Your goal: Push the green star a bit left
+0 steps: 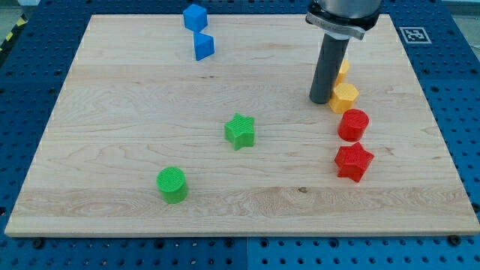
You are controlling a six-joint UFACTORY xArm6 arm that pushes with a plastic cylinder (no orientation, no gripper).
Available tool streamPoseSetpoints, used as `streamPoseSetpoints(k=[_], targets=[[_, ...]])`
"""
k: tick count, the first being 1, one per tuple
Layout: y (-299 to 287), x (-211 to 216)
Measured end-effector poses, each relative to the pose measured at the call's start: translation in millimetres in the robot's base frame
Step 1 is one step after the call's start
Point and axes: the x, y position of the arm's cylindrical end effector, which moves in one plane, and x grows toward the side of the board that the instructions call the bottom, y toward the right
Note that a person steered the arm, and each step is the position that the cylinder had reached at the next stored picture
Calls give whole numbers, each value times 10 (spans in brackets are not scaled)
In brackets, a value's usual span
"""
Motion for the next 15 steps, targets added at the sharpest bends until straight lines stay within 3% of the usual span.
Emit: streamPoseSetpoints(k=[3,6,12,15], targets=[[-788,4],[-788,425],[-765,683],[-1714,711]])
